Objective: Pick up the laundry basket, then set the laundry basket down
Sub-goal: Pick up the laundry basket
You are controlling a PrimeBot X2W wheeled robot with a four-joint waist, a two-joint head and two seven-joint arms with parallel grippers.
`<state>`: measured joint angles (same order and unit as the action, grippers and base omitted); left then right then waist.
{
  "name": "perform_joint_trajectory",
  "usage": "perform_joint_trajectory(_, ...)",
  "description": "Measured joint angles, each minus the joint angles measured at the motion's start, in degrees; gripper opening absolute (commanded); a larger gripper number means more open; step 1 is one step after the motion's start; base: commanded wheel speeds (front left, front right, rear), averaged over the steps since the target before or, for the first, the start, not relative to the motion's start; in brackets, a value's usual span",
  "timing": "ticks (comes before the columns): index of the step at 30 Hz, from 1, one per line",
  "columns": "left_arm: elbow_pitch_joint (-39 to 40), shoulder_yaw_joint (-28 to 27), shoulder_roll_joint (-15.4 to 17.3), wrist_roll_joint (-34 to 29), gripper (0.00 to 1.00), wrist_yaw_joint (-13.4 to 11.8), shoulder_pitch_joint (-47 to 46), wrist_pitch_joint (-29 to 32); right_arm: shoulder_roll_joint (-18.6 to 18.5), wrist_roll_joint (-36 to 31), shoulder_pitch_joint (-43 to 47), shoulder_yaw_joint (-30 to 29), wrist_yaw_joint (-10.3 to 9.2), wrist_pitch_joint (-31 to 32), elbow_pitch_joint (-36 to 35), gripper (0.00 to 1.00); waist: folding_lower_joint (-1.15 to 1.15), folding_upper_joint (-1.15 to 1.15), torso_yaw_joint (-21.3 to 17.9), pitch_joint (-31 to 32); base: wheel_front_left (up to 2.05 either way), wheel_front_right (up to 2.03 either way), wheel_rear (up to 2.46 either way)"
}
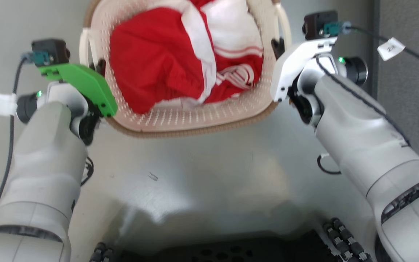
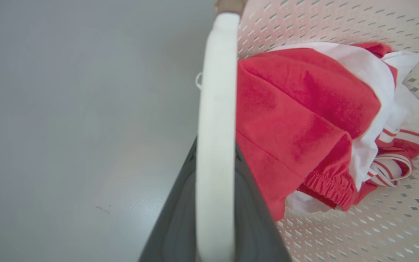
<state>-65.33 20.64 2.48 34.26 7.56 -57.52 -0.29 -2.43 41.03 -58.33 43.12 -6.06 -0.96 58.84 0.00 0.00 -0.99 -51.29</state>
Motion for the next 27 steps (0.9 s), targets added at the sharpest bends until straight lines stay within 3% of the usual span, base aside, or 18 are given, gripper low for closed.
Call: perform_joint_trajectory(27, -5.6, 0.97, -1.88, 4.97, 0.0, 0.34, 9.38, 6.95, 1.57, 5.0, 9.76, 3.04, 2.53, 3.34, 6.1, 0.0, 0.0, 0.0, -0.37, 17.07, 0.0, 0.0, 0.0)
